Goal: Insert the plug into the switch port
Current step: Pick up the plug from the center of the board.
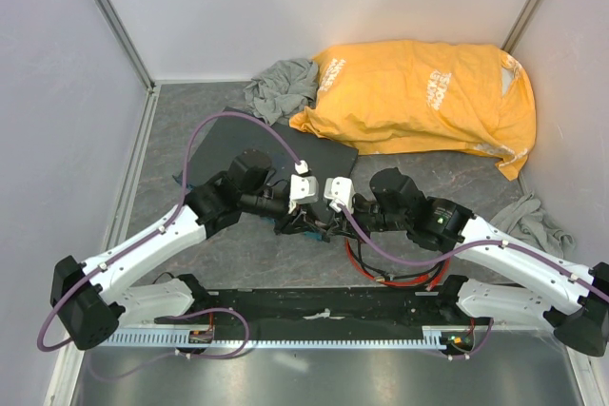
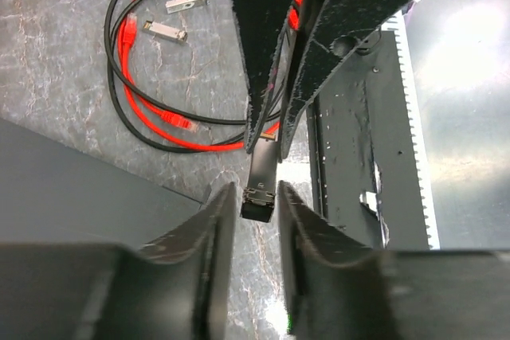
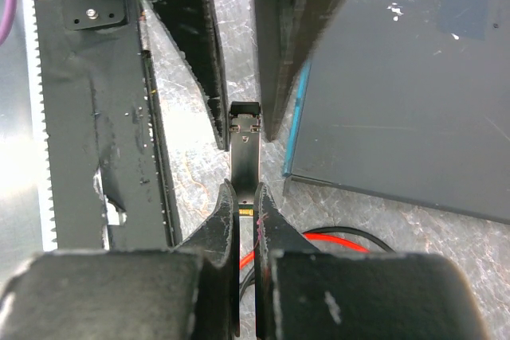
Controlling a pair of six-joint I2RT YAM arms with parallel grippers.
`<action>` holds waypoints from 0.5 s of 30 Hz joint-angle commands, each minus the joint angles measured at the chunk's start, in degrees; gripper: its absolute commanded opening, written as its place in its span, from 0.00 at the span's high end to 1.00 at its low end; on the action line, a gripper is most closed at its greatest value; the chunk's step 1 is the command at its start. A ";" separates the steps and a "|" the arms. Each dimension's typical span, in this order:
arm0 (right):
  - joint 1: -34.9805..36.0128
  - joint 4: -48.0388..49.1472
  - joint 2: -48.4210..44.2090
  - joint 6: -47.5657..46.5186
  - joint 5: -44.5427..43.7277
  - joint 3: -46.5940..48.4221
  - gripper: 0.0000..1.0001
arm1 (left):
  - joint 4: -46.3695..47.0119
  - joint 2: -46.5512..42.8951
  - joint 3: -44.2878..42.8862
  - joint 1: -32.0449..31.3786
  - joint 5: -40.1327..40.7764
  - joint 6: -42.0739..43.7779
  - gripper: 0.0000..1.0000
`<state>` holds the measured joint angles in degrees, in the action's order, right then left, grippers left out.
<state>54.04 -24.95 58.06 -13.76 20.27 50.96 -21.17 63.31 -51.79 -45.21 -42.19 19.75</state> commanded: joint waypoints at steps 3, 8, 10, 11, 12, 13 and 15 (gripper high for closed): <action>0.54 0.96 -0.41 -0.66 -0.32 -0.60 0.99 | -1.42 0.67 -3.05 -0.67 1.41 2.66 0.91; 0.54 2.01 -0.23 0.57 -0.67 -1.12 0.84 | -0.46 0.33 -2.01 -1.11 5.36 0.30 0.98; 0.54 3.67 -1.10 1.88 -1.20 -2.00 0.76 | 0.95 -0.38 -0.60 -1.37 9.82 -2.07 0.99; 0.54 4.46 -1.63 2.50 -1.64 -2.44 0.67 | 1.91 -1.51 1.32 -1.37 11.24 -4.52 0.98; 0.54 6.21 -2.25 3.03 -2.16 -3.57 0.62 | 4.18 -2.13 2.56 -1.37 12.65 -6.11 0.98; 0.54 7.19 -3.21 4.43 -3.65 -4.20 0.53 | 5.86 -3.01 3.96 -1.46 15.36 -7.69 0.98; 0.36 9.55 -3.92 6.19 -5.93 -5.51 0.47 | 10.76 -6.34 8.71 -1.55 20.01 -12.35 0.98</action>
<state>54.26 -21.45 57.01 -11.42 17.91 47.55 -19.42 61.95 -49.25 -46.70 -33.41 16.60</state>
